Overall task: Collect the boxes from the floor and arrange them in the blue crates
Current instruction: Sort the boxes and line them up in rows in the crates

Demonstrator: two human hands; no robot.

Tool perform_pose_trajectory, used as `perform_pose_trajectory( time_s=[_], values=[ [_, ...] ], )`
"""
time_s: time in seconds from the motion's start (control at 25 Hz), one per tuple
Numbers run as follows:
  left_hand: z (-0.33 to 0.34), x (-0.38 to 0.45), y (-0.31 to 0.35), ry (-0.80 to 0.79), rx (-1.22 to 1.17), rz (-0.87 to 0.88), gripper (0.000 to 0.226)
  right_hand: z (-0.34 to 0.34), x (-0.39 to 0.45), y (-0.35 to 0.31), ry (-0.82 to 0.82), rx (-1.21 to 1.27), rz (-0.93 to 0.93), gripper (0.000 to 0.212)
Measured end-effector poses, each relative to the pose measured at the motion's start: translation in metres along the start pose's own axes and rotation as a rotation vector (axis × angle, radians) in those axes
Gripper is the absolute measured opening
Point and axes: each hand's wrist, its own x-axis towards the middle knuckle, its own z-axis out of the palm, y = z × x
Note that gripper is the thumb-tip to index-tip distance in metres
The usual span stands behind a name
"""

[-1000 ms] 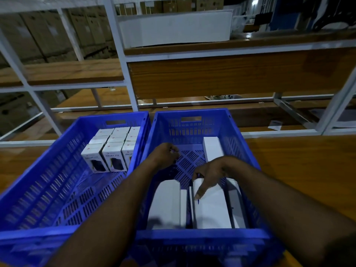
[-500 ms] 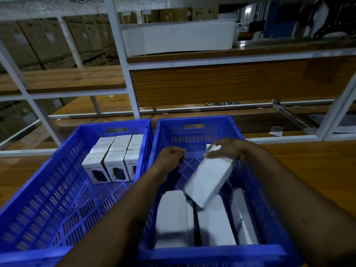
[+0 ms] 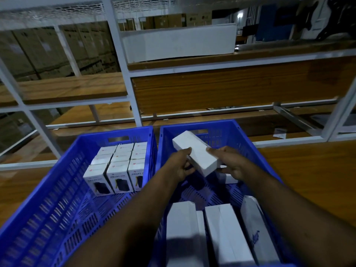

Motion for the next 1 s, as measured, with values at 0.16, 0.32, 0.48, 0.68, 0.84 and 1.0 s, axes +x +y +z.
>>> perform_pose_trajectory(
  time_s=[0.16,0.32,0.48,0.68,0.84,1.0],
  values=[
    [0.003,0.009,0.008,0.044,-0.024,-0.006,0.041,0.011,0.005,0.004,-0.053,-0.01,-0.003,0.03],
    [-0.005,0.018,0.011,0.04,-0.049,-0.026,0.037,0.015,0.014,0.0,0.013,0.15,-0.067,0.03],
    [-0.004,0.022,0.003,-0.005,0.034,-0.041,0.047,0.018,0.009,0.0,-0.134,0.312,-0.118,0.022],
    [-0.004,0.012,0.005,-0.132,0.049,-0.073,0.058,0.022,0.005,-0.002,-0.185,0.36,-0.134,0.028],
    [-0.003,0.015,0.006,-0.025,0.043,-0.062,0.04,0.02,0.009,0.001,0.009,0.148,-0.094,0.019],
    [-0.005,0.031,0.002,0.082,0.17,-0.018,0.042,0.022,0.004,0.008,-0.051,0.087,0.063,0.031]
  ],
)
